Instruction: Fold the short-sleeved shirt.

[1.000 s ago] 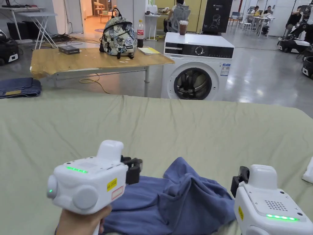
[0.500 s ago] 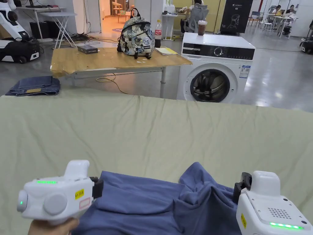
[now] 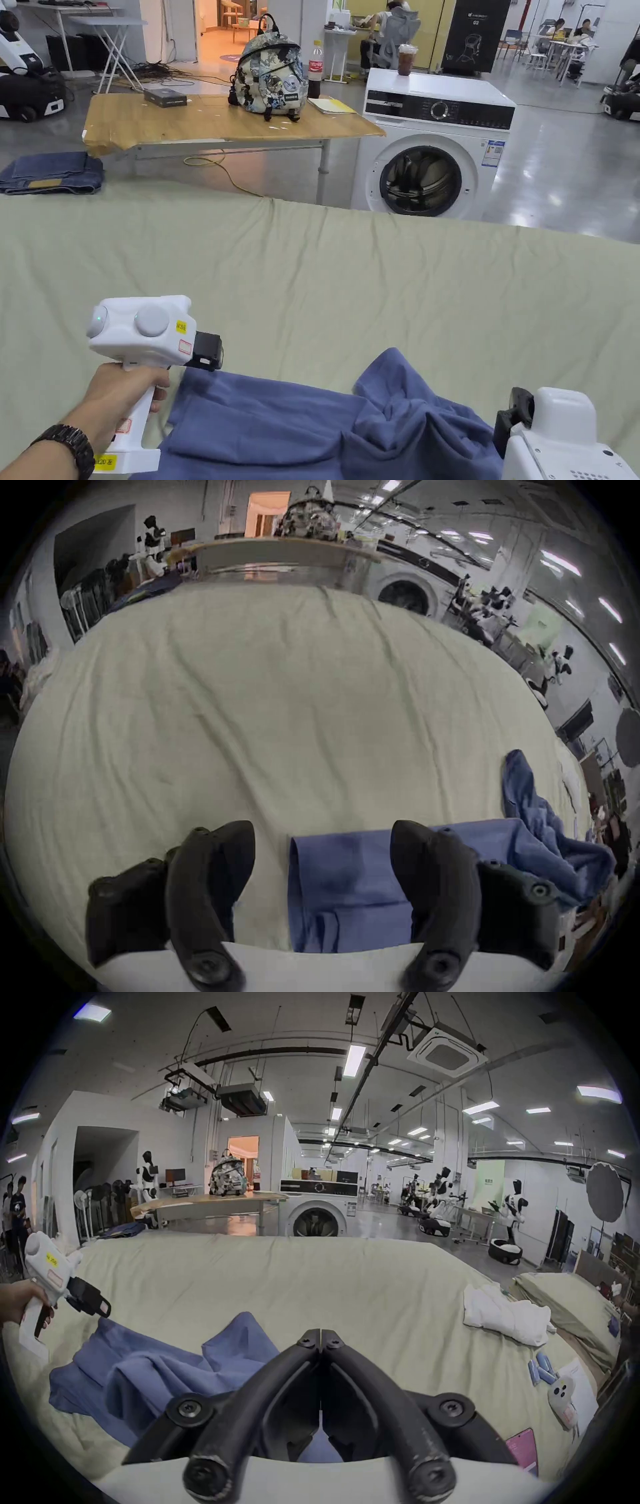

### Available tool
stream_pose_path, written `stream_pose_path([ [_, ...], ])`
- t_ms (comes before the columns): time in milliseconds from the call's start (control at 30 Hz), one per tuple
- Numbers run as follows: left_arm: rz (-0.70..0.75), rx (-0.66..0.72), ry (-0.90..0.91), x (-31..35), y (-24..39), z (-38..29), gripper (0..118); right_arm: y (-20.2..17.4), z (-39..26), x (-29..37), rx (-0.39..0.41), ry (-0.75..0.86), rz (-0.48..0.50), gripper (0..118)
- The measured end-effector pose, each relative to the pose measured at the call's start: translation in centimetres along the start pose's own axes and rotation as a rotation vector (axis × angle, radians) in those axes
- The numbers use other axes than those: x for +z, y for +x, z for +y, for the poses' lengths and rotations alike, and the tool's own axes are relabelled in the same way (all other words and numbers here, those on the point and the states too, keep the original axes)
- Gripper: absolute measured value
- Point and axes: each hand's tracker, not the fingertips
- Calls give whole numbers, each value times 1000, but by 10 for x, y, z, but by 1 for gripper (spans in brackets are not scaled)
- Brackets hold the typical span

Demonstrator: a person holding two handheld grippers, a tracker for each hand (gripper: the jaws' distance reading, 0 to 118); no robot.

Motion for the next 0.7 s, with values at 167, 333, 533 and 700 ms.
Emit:
stream_pose_path([
  [167, 58, -25, -121, -34, -2, -3, 80, 11, -10, -5, 1, -43, -30, 0],
  [333, 125, -155, -71, -18, 34, -23, 18, 19, -16, -7, -14, -66, -46, 0],
  [533, 69, -172, -19, 12, 41, -32, 0, 38, -12, -11, -75, -112, -59, 0],
  [700, -19, -161, 102, 46, 34, -38, 0, 65, -4, -33, -109, -262, -13, 0],
])
